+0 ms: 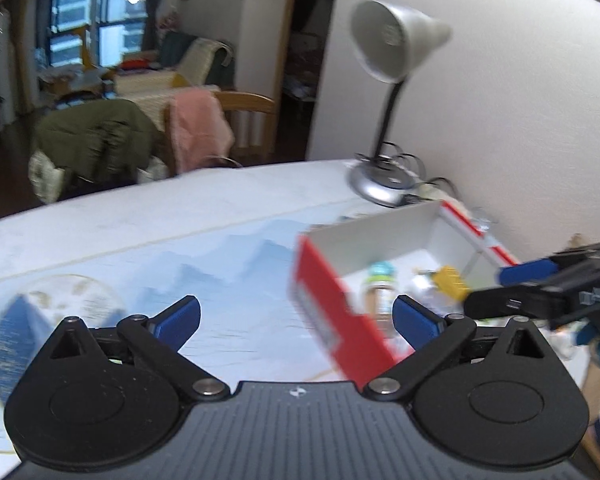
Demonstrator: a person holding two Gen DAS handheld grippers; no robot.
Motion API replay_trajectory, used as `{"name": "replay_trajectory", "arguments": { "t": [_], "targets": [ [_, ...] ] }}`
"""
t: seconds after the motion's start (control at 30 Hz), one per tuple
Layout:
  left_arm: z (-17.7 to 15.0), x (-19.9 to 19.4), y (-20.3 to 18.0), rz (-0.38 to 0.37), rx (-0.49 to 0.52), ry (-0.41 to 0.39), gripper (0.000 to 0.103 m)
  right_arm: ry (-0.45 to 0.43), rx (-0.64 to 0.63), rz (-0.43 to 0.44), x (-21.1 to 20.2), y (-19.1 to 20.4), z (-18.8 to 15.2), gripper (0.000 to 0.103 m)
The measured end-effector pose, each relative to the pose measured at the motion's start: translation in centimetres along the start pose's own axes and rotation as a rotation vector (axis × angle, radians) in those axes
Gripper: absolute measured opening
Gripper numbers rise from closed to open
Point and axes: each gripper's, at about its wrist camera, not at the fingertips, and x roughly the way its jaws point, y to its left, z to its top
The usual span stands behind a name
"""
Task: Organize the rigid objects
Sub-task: 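Withdraw both tools from the box back over the pen and keychain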
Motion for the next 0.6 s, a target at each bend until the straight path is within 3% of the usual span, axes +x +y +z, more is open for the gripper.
{"name": "replay_trajectory", "arguments": {
  "t": [0.3, 0.6],
  "targets": [
    [-1.0, -1.7, 8.2, 0.074, 0.032, -0.010, 0.103, 0.000, -0.047, 0.031, 2.2, 7.6, -2.2, 0.103],
    [-2.2, -0.8, 15.0, 0.046, 0.048, 0.053, 0.103, 0.052, -0.084, 0.037, 6.5, 14.4, -4.1, 0.103]
  ]
}}
